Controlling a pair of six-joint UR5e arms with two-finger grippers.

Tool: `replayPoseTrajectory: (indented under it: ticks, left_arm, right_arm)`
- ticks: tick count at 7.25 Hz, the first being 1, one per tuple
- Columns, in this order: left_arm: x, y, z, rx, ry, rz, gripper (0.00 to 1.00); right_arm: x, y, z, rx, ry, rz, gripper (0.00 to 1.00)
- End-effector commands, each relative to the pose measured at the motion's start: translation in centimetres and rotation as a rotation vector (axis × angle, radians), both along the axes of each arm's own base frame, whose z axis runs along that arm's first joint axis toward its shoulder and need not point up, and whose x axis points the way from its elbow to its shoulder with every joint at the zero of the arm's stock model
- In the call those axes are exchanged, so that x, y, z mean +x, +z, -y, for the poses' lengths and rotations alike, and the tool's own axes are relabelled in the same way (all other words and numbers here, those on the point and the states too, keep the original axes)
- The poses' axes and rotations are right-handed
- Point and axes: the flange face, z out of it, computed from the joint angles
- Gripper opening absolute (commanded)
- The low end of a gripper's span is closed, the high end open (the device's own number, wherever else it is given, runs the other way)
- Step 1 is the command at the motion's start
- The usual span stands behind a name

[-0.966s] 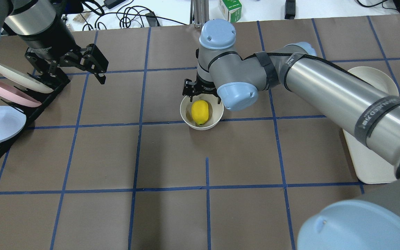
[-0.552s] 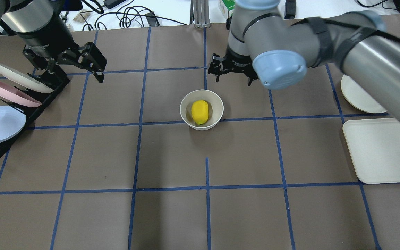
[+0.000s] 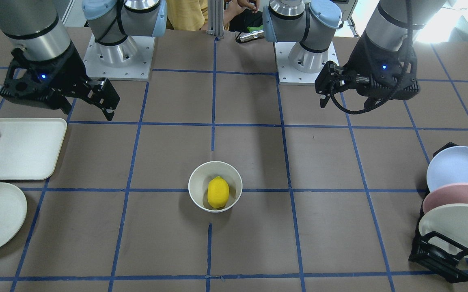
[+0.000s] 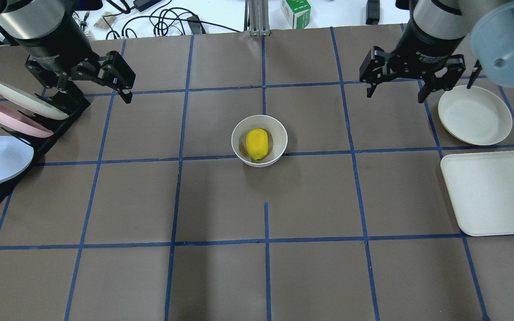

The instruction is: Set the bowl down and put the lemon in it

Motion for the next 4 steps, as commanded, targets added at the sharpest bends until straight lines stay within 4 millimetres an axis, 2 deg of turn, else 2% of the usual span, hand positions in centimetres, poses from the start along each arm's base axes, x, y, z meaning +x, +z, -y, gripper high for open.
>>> replayPoseTrajectory:
  ticks: [1,3,4]
  left_arm:
    - [-0.02,0.21,-0.18,-0.004,0.0,0.001,1.0]
    - [0.01,-0.26,0.06,0.006,0.0,0.002,1.0]
    - [0.02,0.19,-0.26,-0.002,0.0,0.005,1.0]
  right_arm:
    - [-0.4,0.83,-1.26,0.021,-0.002,0.007,1.0]
    - [-0.51,0.76,-1.31,0.021,-0.004,0.002,1.0]
    - [-0.5,0.76,-1.31,0.021,-0.004,0.004,1.0]
